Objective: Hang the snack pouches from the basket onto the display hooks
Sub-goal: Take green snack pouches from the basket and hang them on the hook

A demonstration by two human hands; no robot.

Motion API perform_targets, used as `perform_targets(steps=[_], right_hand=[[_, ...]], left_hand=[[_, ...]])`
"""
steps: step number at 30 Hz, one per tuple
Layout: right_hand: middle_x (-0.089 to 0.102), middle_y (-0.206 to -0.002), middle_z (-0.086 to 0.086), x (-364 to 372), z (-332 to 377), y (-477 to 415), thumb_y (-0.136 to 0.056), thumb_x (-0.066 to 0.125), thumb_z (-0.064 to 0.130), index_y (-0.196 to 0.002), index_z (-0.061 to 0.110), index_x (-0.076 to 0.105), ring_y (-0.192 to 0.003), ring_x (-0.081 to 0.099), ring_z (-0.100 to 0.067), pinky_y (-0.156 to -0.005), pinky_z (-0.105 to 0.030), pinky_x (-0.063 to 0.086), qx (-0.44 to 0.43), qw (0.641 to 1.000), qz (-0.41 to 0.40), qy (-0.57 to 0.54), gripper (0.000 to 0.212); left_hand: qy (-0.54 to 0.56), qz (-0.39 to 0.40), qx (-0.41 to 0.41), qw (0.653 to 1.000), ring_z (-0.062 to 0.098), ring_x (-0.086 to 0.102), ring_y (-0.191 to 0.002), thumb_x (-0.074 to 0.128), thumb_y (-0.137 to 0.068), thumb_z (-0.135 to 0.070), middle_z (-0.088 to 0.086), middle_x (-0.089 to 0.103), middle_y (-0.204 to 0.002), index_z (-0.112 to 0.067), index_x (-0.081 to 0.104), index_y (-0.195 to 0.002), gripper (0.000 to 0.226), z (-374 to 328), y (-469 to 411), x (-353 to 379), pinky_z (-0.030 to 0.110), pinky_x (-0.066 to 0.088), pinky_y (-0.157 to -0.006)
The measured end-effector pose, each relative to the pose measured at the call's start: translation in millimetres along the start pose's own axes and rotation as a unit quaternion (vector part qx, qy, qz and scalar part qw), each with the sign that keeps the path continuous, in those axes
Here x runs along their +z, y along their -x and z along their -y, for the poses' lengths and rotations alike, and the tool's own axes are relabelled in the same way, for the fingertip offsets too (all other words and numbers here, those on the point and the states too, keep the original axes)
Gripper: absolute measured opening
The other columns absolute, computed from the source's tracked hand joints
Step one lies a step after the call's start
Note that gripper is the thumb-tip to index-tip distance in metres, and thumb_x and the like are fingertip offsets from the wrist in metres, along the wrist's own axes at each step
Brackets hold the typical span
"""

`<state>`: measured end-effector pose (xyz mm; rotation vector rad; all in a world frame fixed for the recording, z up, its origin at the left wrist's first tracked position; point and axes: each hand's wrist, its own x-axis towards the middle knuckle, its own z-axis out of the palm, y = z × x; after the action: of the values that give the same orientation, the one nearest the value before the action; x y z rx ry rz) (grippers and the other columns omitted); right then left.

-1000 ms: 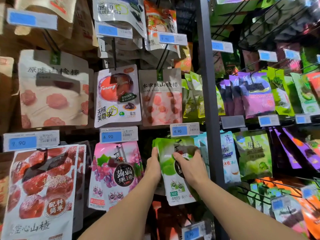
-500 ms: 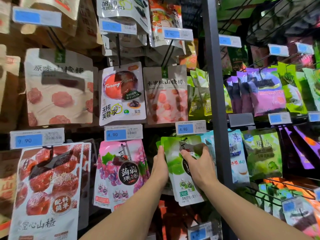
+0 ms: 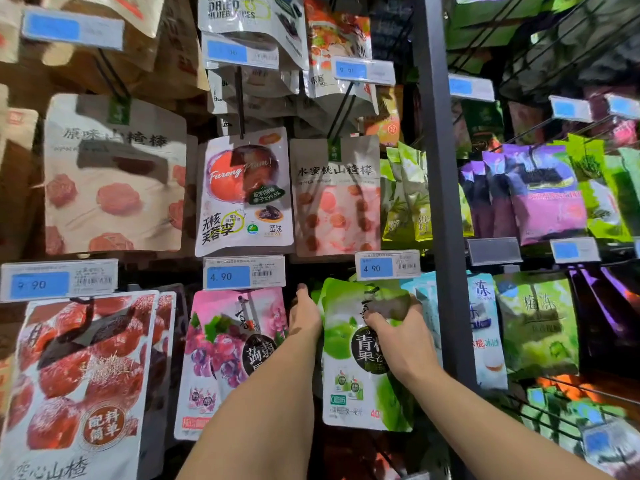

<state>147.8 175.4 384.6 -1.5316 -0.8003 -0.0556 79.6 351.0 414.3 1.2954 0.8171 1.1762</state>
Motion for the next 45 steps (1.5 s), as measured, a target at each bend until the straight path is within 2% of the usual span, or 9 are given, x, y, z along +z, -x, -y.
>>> perform_targets(steps=[6,15,19,23,28,32,36,39,45], right_hand=[[0.067,-0.096,0.004,-4,-5,-6,-0.079,0.074,0.041,-0.12,0.022,0.047,-0.088,0.066,-0.02,-0.088,-0.046,0.055,0.001,1.0,0.005,0.022,0.052],[0.067,-0.097,0.007,-3,2,-1,-0.07,0.072,0.052,-0.136,0.019,0.046,-0.091,0.065,-0.018,-0.086,-0.044,0.055,0.001,1.0,0.003,0.028,0.078],[0.066,-0.092,0.005,-5,3,-1,-0.078,0.075,0.041,-0.126,0.018,0.049,-0.086,0.065,-0.018,-0.086,-0.045,0.055,0.007,1.0,0.007,0.021,0.06],[0.068,-0.095,0.005,-6,3,-3,-0.061,0.068,0.058,-0.131,0.018,0.049,-0.088,0.067,-0.021,-0.086,-0.047,0.056,0.008,1.0,0.004,0.022,0.083],[0.067,-0.106,0.002,-8,5,2,-0.06,0.066,0.059,-0.111,0.033,0.05,-0.099,0.066,-0.025,-0.093,-0.051,0.054,0.016,1.0,-0.003,0.011,0.059],[0.055,-0.143,-0.006,-17,25,19,-0.073,0.068,0.056,-0.158,0.022,0.023,-0.131,0.052,-0.032,-0.108,-0.046,0.043,0.006,1.0,0.005,0.013,0.102],[0.034,-0.161,-0.011,-30,40,34,-0.087,0.071,0.046,-0.163,0.018,-0.002,-0.146,0.035,-0.032,-0.115,-0.043,0.033,0.004,1.0,0.022,0.02,0.109],[0.034,-0.16,-0.013,-37,53,46,-0.087,0.07,0.041,-0.163,0.015,0.002,-0.145,0.036,-0.032,-0.114,-0.043,0.034,-0.002,0.999,0.026,0.032,0.105],[0.044,-0.149,-0.009,-44,77,74,-0.076,0.061,0.043,-0.154,0.018,0.029,-0.141,0.038,-0.031,-0.114,-0.052,0.038,-0.048,0.996,0.002,0.071,0.088]], left_hand=[[-0.073,0.044,0.034,0.996,0.032,0.033,-0.147,0.026,-0.087,-0.085,0.01,0.036,-0.16,-0.019,0.034,-0.157,0.097,7,-1,2,0.046,0.019,-0.124],[-0.147,0.059,0.036,0.987,0.029,0.017,-0.154,0.022,-0.088,-0.086,0.006,0.017,-0.168,-0.018,0.016,-0.162,0.101,4,-13,2,0.047,0.008,-0.126],[-0.126,0.068,0.023,0.989,0.03,0.023,-0.153,0.022,-0.081,-0.093,0.005,0.02,-0.168,-0.018,0.021,-0.161,0.11,10,-12,4,0.047,0.013,-0.126],[-0.097,0.071,0.011,0.993,0.034,0.056,-0.129,0.018,-0.048,-0.111,0.01,0.06,-0.141,-0.022,0.063,-0.136,0.133,19,-21,11,0.047,0.035,-0.117],[-0.134,0.046,0.009,0.99,0.034,0.055,-0.126,0.01,-0.088,-0.085,0.017,0.061,-0.135,-0.012,0.059,-0.137,0.101,7,0,5,0.042,0.037,-0.112],[-0.088,0.023,0.019,0.996,0.033,0.052,-0.13,0.015,-0.097,-0.076,0.019,0.056,-0.141,-0.011,0.059,-0.137,0.088,-8,28,-4,0.042,0.035,-0.113],[-0.058,0.028,0.048,0.997,0.031,0.049,-0.133,0.02,-0.093,-0.077,0.012,0.055,-0.144,-0.018,0.058,-0.141,0.085,-20,65,-15,0.042,0.033,-0.115],[-0.084,0.045,0.109,0.989,0.028,0.049,-0.134,0.016,-0.088,-0.073,0.004,0.056,-0.145,-0.02,0.057,-0.14,0.085,-15,91,-20,0.047,0.032,-0.117],[-0.195,0.047,0.243,0.949,0.021,0.044,-0.14,0.032,-0.109,-0.035,0.003,0.05,-0.15,-0.015,0.047,-0.149,0.047,-8,150,-51,0.031,0.031,-0.114]])
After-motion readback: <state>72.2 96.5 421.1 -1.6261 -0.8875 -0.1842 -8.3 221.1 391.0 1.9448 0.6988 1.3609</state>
